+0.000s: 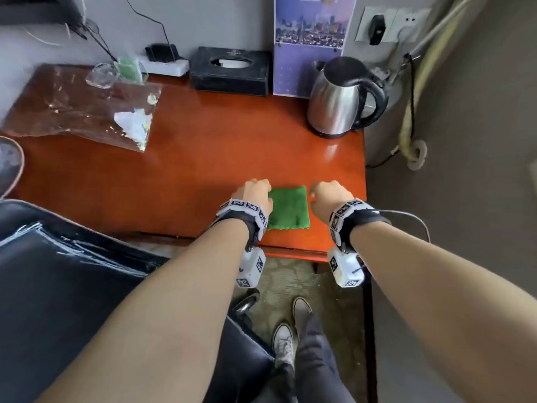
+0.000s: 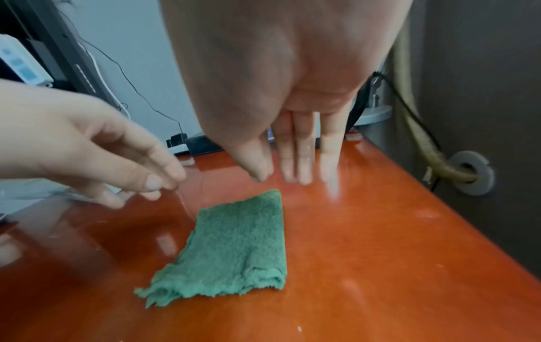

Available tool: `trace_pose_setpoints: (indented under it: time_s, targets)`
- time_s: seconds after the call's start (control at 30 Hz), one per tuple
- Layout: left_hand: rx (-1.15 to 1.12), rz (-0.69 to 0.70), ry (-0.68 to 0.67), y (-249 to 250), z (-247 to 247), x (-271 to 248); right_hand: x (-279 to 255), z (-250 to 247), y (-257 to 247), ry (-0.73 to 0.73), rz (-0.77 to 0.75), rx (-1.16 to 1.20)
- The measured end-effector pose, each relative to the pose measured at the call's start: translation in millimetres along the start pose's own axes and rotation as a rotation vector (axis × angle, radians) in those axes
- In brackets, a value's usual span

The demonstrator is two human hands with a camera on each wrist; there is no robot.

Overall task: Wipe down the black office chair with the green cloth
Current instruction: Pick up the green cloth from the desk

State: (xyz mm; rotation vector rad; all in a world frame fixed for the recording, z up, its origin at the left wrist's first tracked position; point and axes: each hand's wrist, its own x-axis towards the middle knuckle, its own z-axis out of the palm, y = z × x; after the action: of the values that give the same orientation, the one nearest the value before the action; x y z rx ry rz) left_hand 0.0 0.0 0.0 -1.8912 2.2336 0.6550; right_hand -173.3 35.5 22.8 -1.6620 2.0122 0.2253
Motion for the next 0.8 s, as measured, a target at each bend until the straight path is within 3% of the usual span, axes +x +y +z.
trace_pose_setpoints:
  time_s: [0.17, 0.37, 0.6, 0.8]
  targets:
    - [-0.039, 0.004, 0.048, 5, 29, 40, 56, 13, -3, -0.041, -0.071, -0.007]
    - [0.138, 0.032, 0.063, -1, 50, 56, 86, 30, 0, -0.065, -0.132, -0.101]
    - [0.101, 0.006, 0.118, 0, 52, 48, 84, 33, 3, -0.032, -0.142, -0.087]
    - [0.023, 0.022, 0.059, 2, 23, 0, 34, 15, 1, 0.009, -0.148, -0.059]
